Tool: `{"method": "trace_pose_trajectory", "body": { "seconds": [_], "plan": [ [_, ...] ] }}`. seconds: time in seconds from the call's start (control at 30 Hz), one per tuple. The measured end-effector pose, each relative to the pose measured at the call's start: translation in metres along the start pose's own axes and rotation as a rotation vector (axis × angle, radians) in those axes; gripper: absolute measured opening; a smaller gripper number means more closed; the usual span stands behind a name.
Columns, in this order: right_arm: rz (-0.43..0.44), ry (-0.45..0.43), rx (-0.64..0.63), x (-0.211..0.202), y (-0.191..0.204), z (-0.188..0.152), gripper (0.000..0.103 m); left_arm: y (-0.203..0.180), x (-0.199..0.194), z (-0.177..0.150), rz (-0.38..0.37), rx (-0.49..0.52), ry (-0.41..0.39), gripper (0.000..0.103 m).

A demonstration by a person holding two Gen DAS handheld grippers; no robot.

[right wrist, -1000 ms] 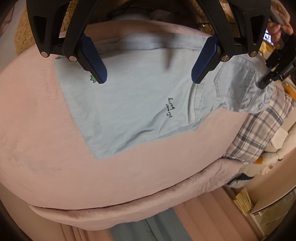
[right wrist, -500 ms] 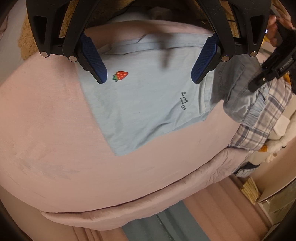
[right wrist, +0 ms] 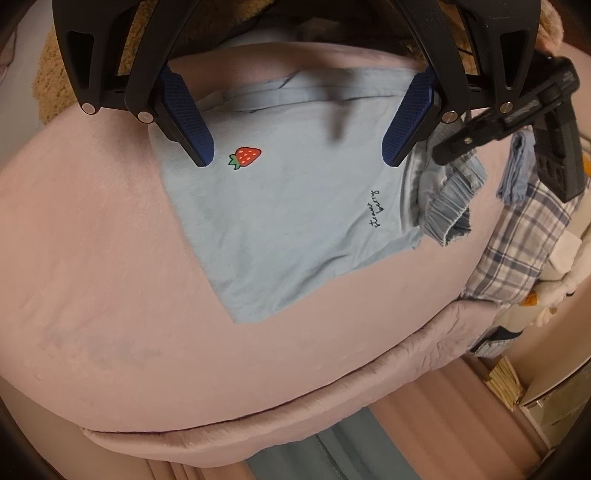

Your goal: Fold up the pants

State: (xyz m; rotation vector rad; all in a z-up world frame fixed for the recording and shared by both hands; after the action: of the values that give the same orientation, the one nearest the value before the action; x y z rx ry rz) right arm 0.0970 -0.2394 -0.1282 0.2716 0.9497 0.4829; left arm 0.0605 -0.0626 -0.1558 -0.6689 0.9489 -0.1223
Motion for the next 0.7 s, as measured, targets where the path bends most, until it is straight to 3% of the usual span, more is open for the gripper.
{"method": "trace_pose_trajectory", "body": {
  "seconds": [0.1, 0.23, 0.47, 0.7],
  "plan": [
    [0.020, 0.006, -0.005, 0.001, 0.004, 0.000, 0.092, -0.003, -0.021, -0.003, -0.020, -0.004, -0.033, 0.081],
    [0.035, 0.009, -0.020, 0.001, 0.010, 0.005, 0.092, 0.013, -0.051, -0.006, -0.003, -0.034, -0.080, 0.083],
    [0.103, 0.004, -0.111, 0.001, 0.054, 0.019, 0.093, 0.083, -0.084, -0.009, 0.200, -0.162, -0.149, 0.083],
    [0.188, 0.037, -0.268, 0.012, 0.126, 0.021, 0.093, 0.121, -0.093, -0.019, 0.319, -0.237, -0.136, 0.082]
  ]
}}
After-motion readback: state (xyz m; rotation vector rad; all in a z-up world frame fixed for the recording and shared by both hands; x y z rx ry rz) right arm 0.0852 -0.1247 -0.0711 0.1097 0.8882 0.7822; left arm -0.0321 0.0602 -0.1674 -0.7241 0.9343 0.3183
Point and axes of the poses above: each gripper's, at about its wrist camera, not at the fingertips, and x roughly the way its jaws point, y to its left, z to its top, the point moved 9 cm from there along x, roughly the way its jaws point, and after that the axes turned 8 degrees about -x, right-handed, at the moved point
